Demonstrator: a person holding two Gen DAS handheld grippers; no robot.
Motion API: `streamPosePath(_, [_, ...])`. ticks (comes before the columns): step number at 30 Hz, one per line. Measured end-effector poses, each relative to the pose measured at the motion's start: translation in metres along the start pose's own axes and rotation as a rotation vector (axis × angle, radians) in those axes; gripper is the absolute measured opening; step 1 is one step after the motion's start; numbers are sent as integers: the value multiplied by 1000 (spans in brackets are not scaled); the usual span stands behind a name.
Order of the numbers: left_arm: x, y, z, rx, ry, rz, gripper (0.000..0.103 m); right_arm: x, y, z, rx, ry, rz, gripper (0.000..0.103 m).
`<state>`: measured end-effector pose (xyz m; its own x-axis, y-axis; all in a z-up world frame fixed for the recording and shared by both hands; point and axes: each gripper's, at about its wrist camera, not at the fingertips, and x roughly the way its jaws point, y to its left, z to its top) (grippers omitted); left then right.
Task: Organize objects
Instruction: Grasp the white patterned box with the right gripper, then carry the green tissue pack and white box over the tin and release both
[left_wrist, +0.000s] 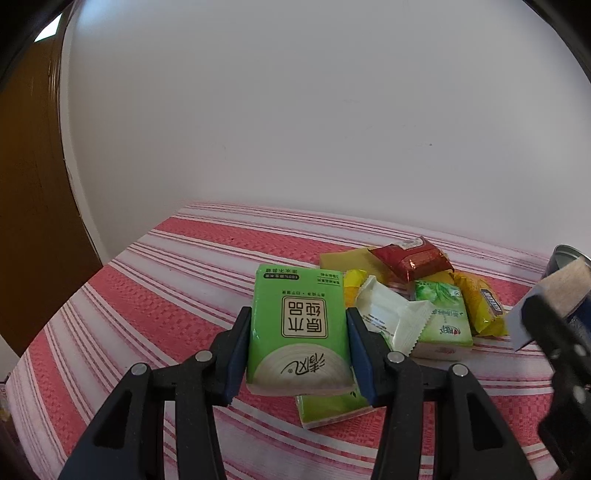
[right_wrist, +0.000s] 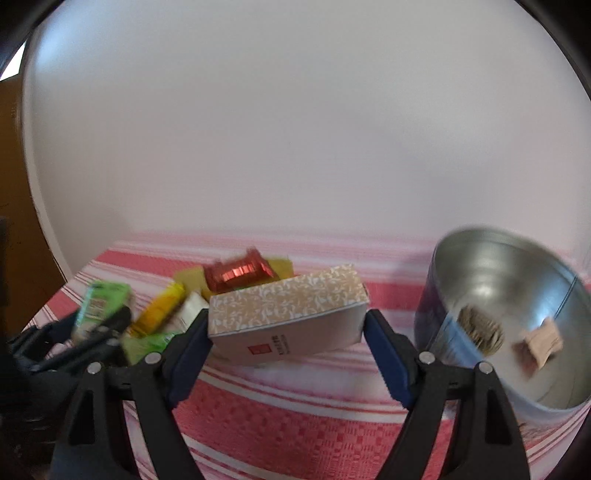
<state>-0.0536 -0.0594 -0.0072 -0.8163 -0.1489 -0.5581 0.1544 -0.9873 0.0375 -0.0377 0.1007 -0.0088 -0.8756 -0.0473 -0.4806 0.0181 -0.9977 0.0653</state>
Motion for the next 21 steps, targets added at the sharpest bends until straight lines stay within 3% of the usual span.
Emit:
streamPosePath(10, [-16,-21,-5,23,-15,3,51,-27,-9,-1,-27,-105,-15,83])
streamPosePath(21, [-34,-56,-9,37,-35,-59,51,-54,-47,0,8,-181,-70,83])
